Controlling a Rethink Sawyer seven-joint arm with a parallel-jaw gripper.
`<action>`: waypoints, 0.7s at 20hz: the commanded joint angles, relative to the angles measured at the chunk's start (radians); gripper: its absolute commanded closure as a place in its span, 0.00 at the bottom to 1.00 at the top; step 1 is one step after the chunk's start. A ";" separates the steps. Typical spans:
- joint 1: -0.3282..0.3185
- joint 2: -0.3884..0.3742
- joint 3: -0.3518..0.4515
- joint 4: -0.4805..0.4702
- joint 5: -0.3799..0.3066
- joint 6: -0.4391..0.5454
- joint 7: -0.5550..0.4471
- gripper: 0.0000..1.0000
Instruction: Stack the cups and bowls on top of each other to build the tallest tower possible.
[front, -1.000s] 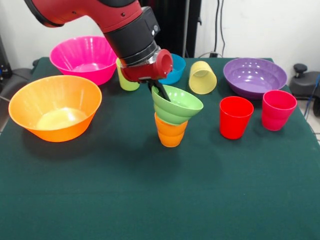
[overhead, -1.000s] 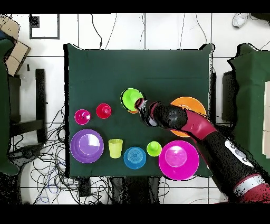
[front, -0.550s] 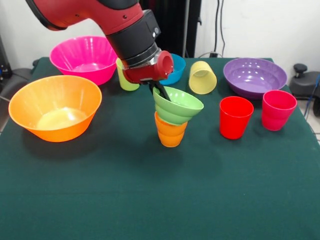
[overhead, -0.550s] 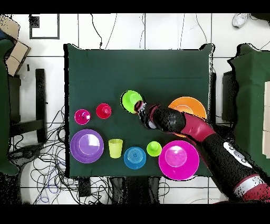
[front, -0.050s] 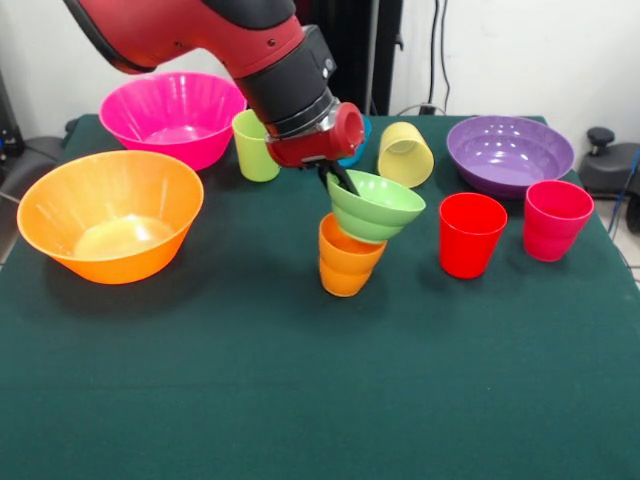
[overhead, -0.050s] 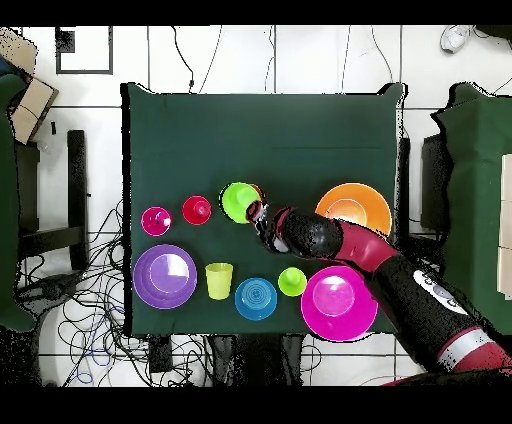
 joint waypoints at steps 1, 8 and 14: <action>-0.001 0.004 0.055 0.018 -0.107 -0.101 -0.050 1.00; -0.006 -0.016 0.070 0.018 -0.132 -0.114 -0.037 1.00; -0.020 -0.038 0.096 0.021 -0.104 -0.068 -0.034 1.00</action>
